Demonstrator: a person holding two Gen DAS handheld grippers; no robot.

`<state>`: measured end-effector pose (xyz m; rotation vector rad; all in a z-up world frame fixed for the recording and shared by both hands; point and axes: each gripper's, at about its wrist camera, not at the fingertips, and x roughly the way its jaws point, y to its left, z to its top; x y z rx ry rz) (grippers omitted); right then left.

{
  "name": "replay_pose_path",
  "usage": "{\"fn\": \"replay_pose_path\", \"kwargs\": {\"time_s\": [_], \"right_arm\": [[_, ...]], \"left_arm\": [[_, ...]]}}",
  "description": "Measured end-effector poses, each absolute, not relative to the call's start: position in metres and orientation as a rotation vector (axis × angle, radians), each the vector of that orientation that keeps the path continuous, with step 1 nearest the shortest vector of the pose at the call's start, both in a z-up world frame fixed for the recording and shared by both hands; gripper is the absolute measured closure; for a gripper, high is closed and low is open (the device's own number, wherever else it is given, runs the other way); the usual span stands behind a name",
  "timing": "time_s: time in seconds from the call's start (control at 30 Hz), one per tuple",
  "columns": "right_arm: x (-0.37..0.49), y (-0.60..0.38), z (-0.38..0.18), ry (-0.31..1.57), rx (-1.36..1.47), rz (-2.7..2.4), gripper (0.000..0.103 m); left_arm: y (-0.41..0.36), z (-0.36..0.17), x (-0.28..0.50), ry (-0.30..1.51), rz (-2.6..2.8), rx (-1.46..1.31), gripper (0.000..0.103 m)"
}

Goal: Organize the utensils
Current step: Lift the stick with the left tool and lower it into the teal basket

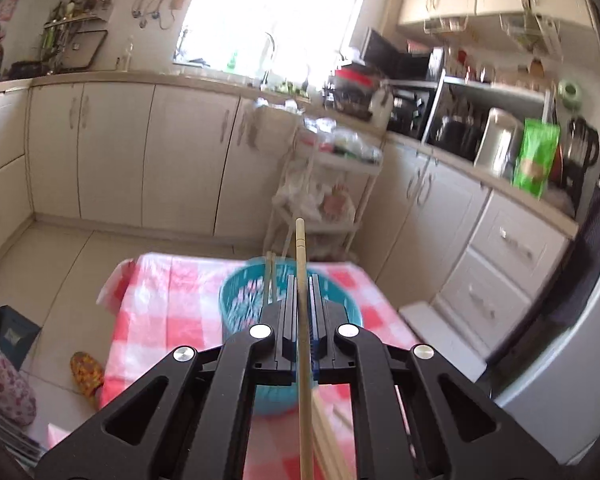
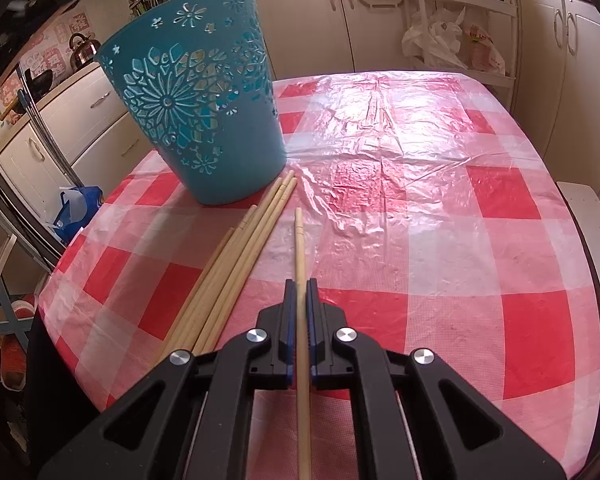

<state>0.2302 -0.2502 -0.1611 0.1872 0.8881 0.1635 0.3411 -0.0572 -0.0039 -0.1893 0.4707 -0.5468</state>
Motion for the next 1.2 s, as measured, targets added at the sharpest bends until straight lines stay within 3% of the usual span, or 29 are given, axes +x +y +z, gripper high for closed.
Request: {"fn": "replay_pose_path", "kwargs": {"time_s": [0.3, 0.53, 0.7, 1.2], "right_arm": [[0.233, -0.252, -0.162, 0.887, 0.208, 0.171, 0.097], [0.233, -0.254, -0.162, 0.888, 0.227, 0.173, 0.097], [0.234, -0.256, -0.162, 0.890, 0.243, 0.172, 0.097], [0.222, -0.266, -0.142, 0.776, 0.316, 0.185, 0.097]], "left_arm": [[-0.084, 0.026, 0.414, 0.337, -0.552, -0.313, 0.098], [-0.108, 0.009, 0.449, 0.496, -0.597, -0.277, 0.097], [-0.108, -0.011, 0.452, 0.568, -0.640, -0.323, 0.097], [-0.066, -0.013, 0.404, 0.470, -0.529, -0.275, 0.095]]}}
